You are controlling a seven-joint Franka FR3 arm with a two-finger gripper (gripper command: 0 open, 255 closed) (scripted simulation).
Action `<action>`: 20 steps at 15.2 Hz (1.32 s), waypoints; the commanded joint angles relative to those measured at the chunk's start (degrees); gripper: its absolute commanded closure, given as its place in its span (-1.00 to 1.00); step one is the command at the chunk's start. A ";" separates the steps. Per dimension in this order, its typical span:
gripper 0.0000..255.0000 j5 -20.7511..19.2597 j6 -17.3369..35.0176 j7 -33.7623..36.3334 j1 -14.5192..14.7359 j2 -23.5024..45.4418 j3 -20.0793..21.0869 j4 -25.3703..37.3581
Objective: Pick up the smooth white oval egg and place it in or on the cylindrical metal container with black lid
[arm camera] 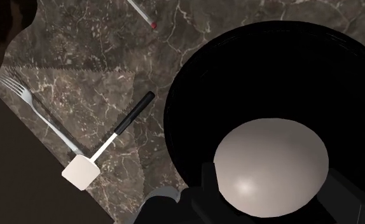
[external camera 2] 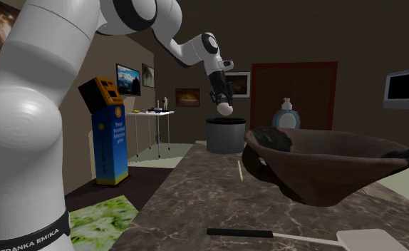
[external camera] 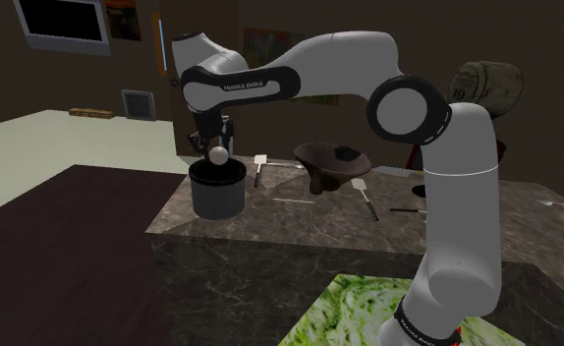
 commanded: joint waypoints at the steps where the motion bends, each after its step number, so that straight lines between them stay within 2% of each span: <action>1: 1.00 -0.09 1.56 0.41 -0.19 -0.13 -0.04 -1.70; 9: 1.00 -0.15 2.12 0.59 -0.23 -0.10 -0.06 -2.26; 10: -1.00 -0.15 2.12 0.59 -0.23 -0.10 -0.06 -2.26; 15: -1.00 -0.15 2.12 0.59 -0.23 -0.10 -0.06 -2.27; 19: -1.00 0.14 -4.89 -0.15 1.33 -0.12 0.47 4.60; 20: -1.00 0.14 -4.89 -0.15 1.33 -0.12 0.47 4.60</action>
